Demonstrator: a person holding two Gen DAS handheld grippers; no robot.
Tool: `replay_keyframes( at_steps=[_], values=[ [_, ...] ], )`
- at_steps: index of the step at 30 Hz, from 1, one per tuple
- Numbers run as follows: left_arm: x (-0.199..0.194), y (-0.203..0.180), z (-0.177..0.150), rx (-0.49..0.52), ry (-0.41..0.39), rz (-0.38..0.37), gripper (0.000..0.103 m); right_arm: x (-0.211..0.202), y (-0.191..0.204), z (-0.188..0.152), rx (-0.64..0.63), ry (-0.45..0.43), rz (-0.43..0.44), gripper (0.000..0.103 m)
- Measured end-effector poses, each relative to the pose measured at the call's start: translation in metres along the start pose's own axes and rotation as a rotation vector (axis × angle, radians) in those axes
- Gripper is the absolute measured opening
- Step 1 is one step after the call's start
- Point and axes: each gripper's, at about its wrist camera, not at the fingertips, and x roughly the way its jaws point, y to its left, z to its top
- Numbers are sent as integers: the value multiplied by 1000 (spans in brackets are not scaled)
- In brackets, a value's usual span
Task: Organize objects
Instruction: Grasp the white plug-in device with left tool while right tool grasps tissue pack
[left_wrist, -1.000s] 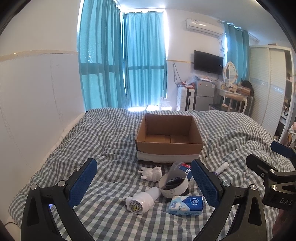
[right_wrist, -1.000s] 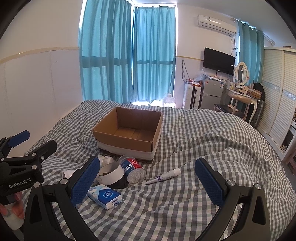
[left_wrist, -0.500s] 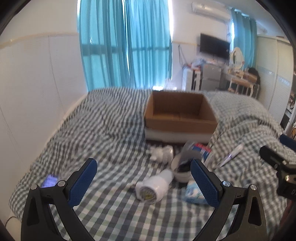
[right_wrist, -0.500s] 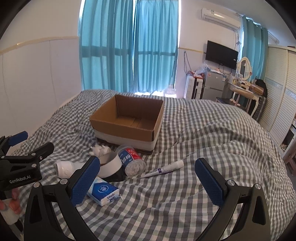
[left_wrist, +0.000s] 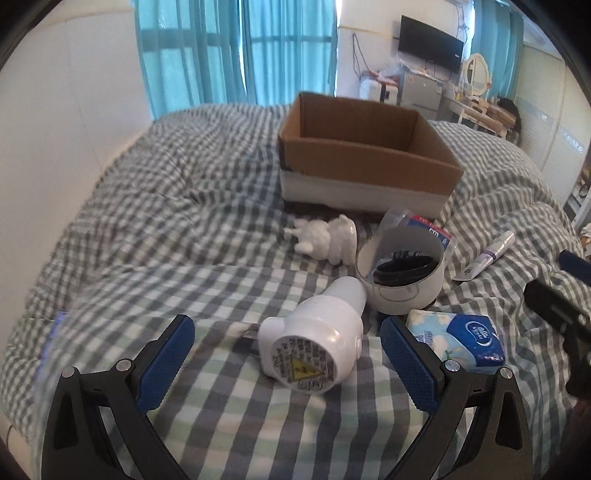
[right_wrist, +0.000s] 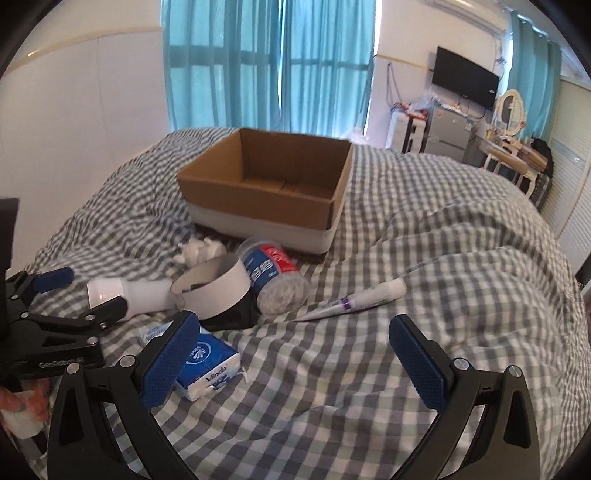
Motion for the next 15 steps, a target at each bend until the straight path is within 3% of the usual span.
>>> replay_keyframes(
  at_steps=[3,5,7,8,15],
  values=[
    [10,-1,2,-2,20,-31,100,12,5,-2,-7,36,39,103],
    [15,-2,4,7,28,-57,92,18,10,-4,-19,58,59,103],
    [20,-4,5,24,43,-71,73,24,15,-5,-35,73,82,103],
    [22,-5,4,31,54,-67,70,26,19,-6,-43,78,98,103],
    [11,8,15,-17,19,-72,67,41,44,-11,-128,107,163,103]
  ],
)
